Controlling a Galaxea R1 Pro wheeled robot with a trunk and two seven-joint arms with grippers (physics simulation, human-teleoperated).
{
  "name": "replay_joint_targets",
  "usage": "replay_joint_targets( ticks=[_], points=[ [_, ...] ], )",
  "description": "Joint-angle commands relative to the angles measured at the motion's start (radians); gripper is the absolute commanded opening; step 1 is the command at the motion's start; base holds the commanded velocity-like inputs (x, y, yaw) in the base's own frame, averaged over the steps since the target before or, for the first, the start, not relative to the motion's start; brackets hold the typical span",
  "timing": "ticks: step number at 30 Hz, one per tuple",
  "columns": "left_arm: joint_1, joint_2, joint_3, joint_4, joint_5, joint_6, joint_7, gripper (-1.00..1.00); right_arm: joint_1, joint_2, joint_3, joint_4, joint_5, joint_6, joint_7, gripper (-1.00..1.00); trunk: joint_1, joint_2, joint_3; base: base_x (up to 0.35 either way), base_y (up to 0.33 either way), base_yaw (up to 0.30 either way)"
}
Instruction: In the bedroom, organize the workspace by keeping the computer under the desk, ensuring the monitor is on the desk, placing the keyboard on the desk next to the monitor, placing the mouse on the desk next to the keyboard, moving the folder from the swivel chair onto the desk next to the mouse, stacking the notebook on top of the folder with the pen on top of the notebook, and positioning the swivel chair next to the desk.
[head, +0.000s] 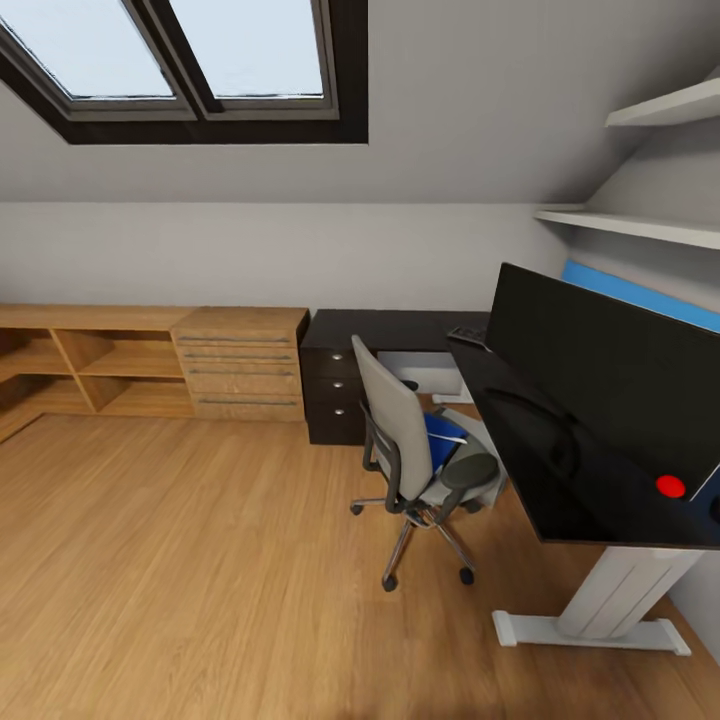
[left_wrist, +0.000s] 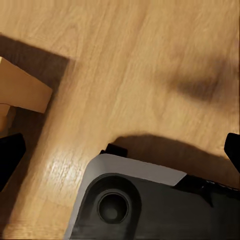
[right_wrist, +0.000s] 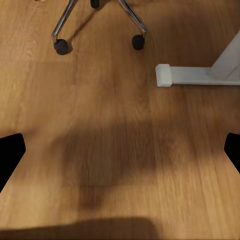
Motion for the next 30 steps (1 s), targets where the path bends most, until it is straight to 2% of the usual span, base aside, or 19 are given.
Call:
replay_joint_targets(
  ticks=[1,5,7,15,30],
  points=[
    [0.0,-0.004,0.009,-0.001,0.003,0.001,0.0,1.0,0.0,0.0,-0.001,0.001,0.0,-0.003,-0.001,1.0,0.004,-0.008,-0.004,0.0,0.0,0.0],
    [0.0,-0.006,0.009,0.001,0.017,0.004,0.001,1.0,0.0,0.001,-0.001,0.006,0.0,-0.001,-0.001,1.0,0.019,-0.036,-0.017,0.0,0.0,0.0],
    [0.0,0.002,0.01,0.0,0.022,0.003,0.002,1.0,0.0,0.001,-0.001,0.008,-0.001,-0.002,-0.001,1.0,0.027,-0.05,-0.023,0.0,0.0,0.0],
    [0.0,0.01,0.01,0.0,0.022,-0.001,0.001,1.0,0.0,0.001,-0.001,0.009,-0.002,-0.005,-0.001,1.0,0.058,-0.106,-0.048,0.0,0.0,0.0],
    [0.0,0.006,0.009,-0.001,0.019,-0.002,0.002,1.0,0.0,0.003,0.002,0.009,0.0,-0.005,0.0,1.0,0.115,-0.211,-0.095,0.0,0.0,-0.004]
  ],
)
